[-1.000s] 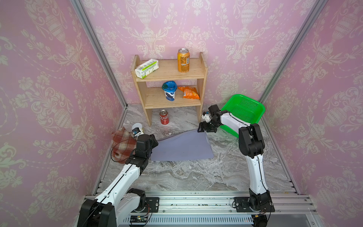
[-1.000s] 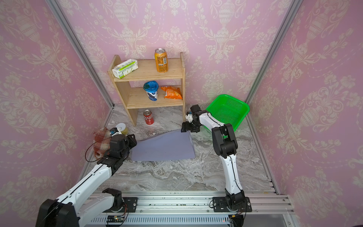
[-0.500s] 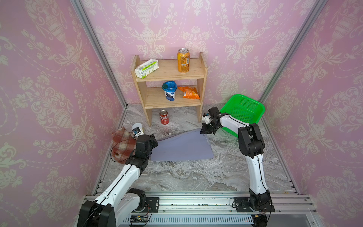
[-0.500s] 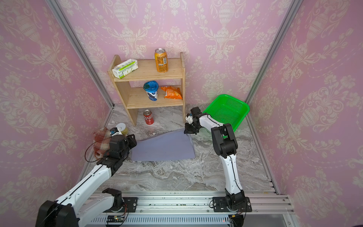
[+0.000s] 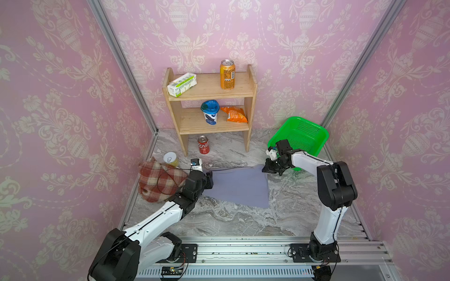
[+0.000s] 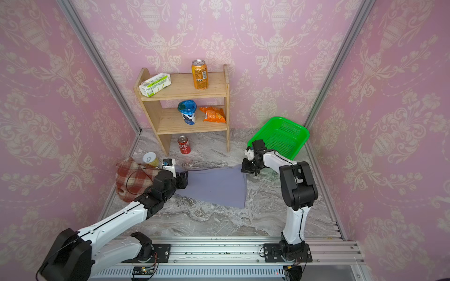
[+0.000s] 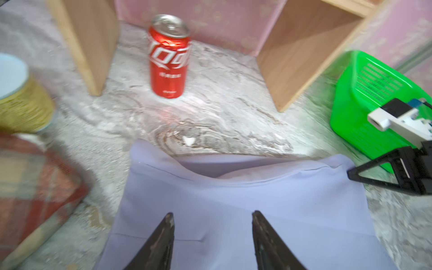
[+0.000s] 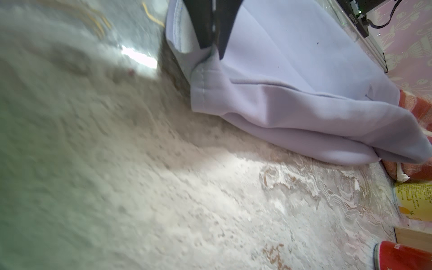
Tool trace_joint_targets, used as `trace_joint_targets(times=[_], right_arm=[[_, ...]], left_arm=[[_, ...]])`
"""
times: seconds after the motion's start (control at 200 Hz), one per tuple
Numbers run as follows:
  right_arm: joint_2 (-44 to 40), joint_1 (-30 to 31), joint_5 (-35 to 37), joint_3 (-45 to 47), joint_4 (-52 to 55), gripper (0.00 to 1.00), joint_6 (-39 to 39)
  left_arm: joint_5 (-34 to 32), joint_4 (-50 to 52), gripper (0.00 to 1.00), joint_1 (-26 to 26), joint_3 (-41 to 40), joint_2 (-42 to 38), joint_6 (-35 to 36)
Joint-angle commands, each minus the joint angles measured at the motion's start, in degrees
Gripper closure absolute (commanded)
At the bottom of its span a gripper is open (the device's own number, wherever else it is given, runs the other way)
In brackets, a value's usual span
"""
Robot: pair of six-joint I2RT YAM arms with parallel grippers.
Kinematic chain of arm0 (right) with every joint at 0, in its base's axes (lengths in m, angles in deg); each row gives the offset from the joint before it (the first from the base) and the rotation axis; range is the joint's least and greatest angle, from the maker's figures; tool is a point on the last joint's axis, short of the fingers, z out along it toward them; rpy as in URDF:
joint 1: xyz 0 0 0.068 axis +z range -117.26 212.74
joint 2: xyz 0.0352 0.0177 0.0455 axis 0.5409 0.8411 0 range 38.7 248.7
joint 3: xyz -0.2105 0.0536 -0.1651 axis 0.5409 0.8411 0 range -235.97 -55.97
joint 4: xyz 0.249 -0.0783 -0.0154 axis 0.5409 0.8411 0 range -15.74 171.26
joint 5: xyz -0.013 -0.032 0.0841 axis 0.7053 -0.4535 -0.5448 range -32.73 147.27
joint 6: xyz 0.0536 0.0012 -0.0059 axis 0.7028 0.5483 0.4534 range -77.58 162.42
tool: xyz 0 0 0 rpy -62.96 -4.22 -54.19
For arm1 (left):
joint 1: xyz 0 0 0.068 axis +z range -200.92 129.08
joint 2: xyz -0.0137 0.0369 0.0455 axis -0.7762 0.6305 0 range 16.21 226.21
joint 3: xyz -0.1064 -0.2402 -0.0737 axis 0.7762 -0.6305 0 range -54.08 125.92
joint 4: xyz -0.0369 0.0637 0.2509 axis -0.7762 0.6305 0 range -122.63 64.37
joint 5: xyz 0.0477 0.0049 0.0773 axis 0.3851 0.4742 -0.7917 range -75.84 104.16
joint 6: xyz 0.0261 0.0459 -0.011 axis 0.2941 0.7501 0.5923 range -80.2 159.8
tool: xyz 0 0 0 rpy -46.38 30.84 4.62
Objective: Roll up the skirts
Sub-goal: Move the skirt to the center of the board.
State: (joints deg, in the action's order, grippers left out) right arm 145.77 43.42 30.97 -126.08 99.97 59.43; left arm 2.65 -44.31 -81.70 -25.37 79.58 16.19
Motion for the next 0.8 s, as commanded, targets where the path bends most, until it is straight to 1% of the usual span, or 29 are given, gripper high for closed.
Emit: trace_joint_targets(times=[0.0, 0.08, 0.09, 0.1, 0.11, 0.145, 0.15, 0.155, 0.16, 0.165, 0.17, 0.18, 0.22, 0.245, 0.27, 0.285, 0.335, 0.415, 0.49, 0.565, 0.65, 0.675, 0.741, 0.776, 0.796], right_arm=[[-5.72, -1.76, 1.24, 7.01, -0.69, 1.00, 1.28], [-9.20, -2.58, 2.62, 10.43, -0.14, 1.00, 0.59], [-9.56, -2.65, 2.65, 10.80, -0.18, 0.98, 0.57], [-9.98, -2.74, 2.70, 11.20, -0.22, 0.93, 0.56], [-10.33, -2.87, 2.78, 11.52, -0.33, 0.86, 0.56], [-11.39, -3.13, 2.83, 12.35, -0.65, 0.46, 0.60], [-11.55, -3.21, 2.83, 12.40, -0.70, 0.38, 0.58], [-11.67, -3.25, 2.88, 12.47, -0.73, 0.21, 0.57], [-11.82, -3.32, 2.90, 12.55, -0.74, 0.11, 0.57], [-11.98, -3.41, 2.90, 12.59, -0.79, 0.05, 0.56], [-12.15, -3.44, 2.87, 12.65, -0.82, 0.03, 0.56], [-12.32, -3.53, 2.87, 12.74, -0.84, 0.01, 0.56], [-13.36, -3.85, 2.32, 13.05, -1.22, 0.00, 0.68], [-14.03, -4.14, 2.13, 13.16, -1.59, 0.00, 1.09], [-14.84, -4.38, 2.06, 13.39, -1.95, 0.00, 1.46], [-15.33, -4.50, 2.12, 13.40, -2.20, 0.00, 1.71], [-17.21, -5.00, 1.55, 13.81, -3.04, 0.00, 2.32], [-20.01, -6.67, -1.65, 14.75, -5.22, 0.00, 3.93], [-22.79, -9.16, -5.05, 16.43, -8.67, 0.00, 6.77], [-26.14, -12.08, -7.47, 18.99, -13.51, 0.00, 10.45], [-29.87, -15.49, -7.92, 21.08, -17.11, 0.00, 13.56], [-30.70, -16.30, -8.09, 21.35, -17.25, 0.03, 13.93], [-32.48, -18.34, -8.75, 21.58, -17.01, 0.16, 14.31], [-33.23, -18.96, -8.56, 21.38, -16.12, 0.26, 14.12], [-33.60, -19.27, -8.30, 21.26, -15.47, 0.33, 13.88]], left_arm=[[-0.39, -7.38, 0.37, -6.86, 2.31, 1.55, 15.12], [1.74, -10.05, 0.30, -12.38, 2.36, 3.16, 25.07], [2.12, -10.43, 0.29, -13.07, 2.33, 3.33, 26.33], [2.46, -10.76, 0.28, -13.84, 2.34, 3.60, 27.68], [2.70, -11.09, 0.27, -14.58, 2.32, 3.77, 28.98], [3.72, -12.39, 0.23, -16.65, 2.07, 4.56, 33.22], [3.79, -12.52, 0.22, -16.92, 2.02, 4.65, 33.82], [4.05, -12.73, 0.22, -17.20, 1.95, 4.74, 34.39], [4.31, -12.91, 0.21, -17.46, 1.91, 4.83, 34.94], [4.52, -13.10, 0.21, -17.73, 1.89, 4.96, 35.21], [4.63, -13.23, 0.21, -17.99, 1.84, 5.03, 35.83], [5.06, -13.51, 0.19, -18.41, 1.85, 5.38, 36.69], [6.79, -14.29, 0.14, -19.67, 1.98, 6.38, 39.69], [8.01, -14.54, 0.10, -20.41, 2.22, 6.99, 41.23], [9.13, -14.59, 0.03, -21.21, 2.65, 7.62, 42.44], [9.87, -14.43, 0.01, -21.55, 2.93, 8.02, 43.51], [11.29, -13.69, 0.01, -23.26, 4.15, 9.42, 46.76], [11.91, -10.31, 0.01, -25.84, 7.53, 12.29, 52.17], [8.63, -7.06, 0.01, -28.41, 10.93, 15.43, 56.87], [6.44, -5.91, 0.02, -30.44, 12.13, 17.84, 61.69], [5.01, -5.22, 0.06, -32.26, 12.51, 19.52, 65.22], [4.29, -5.30, 0.07, -32.94, 12.43, 19.88, 66.07], [2.06, -6.40, 0.11, -34.72, 11.43, 20.38, 67.75], [1.33, -7.39, 0.14, -35.43, 10.55, 20.34, 68.25], [1.01, -8.09, 0.17, -35.84, 9.99, 20.34, 68.22]])
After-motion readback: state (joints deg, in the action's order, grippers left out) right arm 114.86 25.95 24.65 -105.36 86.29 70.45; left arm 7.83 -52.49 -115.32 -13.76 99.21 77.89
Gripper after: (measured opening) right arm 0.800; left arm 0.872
